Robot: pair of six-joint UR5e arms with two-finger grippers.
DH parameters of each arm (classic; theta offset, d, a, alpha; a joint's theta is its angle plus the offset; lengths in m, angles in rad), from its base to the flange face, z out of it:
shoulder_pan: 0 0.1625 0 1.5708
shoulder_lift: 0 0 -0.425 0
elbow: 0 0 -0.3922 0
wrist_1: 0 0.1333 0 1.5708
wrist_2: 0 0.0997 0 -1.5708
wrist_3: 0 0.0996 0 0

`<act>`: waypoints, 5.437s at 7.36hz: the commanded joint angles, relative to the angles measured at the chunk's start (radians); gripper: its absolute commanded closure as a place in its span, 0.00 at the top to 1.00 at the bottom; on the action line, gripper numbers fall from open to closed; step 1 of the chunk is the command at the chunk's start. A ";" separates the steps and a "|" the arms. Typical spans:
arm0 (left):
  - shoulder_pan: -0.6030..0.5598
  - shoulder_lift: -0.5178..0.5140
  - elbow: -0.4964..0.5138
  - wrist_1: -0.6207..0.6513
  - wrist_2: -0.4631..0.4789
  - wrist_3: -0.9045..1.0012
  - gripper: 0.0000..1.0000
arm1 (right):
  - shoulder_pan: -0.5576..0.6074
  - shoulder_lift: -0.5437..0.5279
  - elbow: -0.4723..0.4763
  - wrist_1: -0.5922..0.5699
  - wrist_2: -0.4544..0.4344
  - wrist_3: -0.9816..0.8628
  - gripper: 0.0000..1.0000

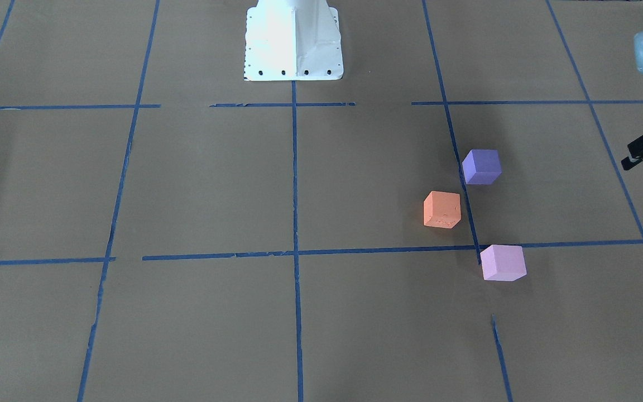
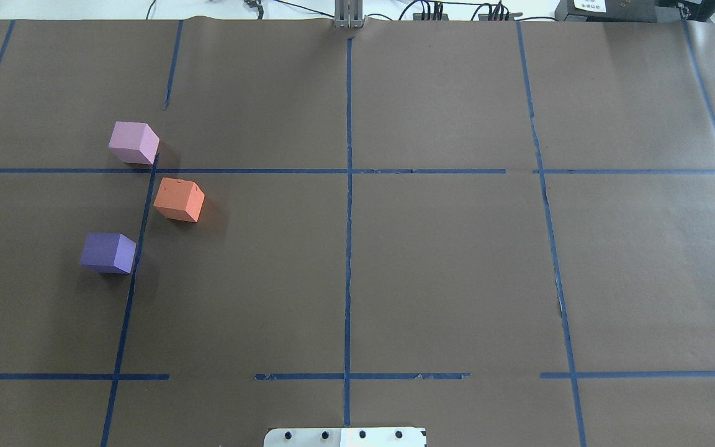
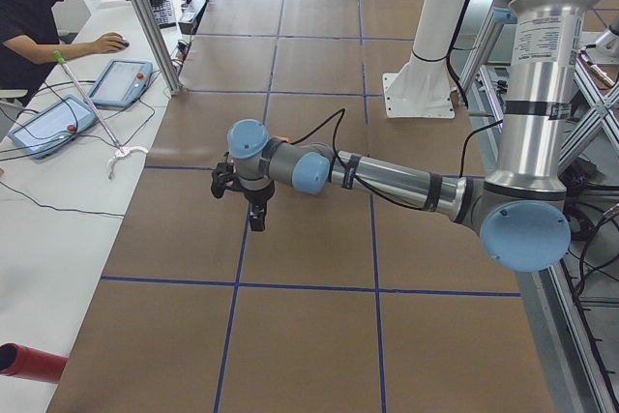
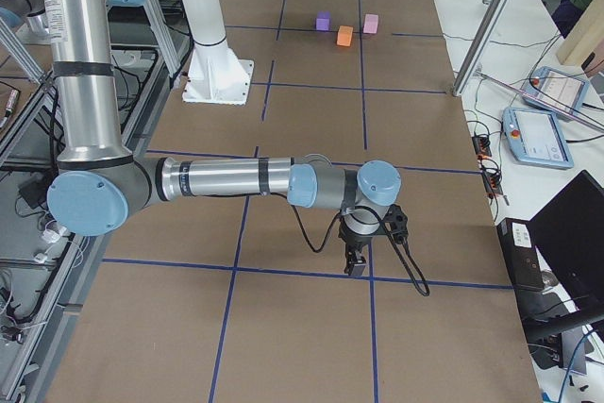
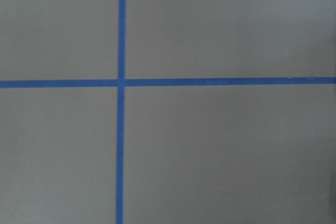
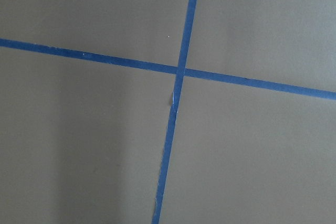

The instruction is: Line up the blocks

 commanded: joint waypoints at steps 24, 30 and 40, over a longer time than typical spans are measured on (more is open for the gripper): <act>0.479 -0.378 0.305 -0.192 0.085 -0.465 0.96 | 0.000 0.002 0.000 0.000 0.000 0.000 1.00; 0.449 -0.375 0.234 -0.169 0.088 -0.498 0.31 | 0.000 0.000 0.000 0.000 0.000 0.000 1.00; 0.314 -0.221 0.140 -0.023 0.082 -0.348 0.38 | 0.000 0.000 0.000 0.000 0.000 0.000 1.00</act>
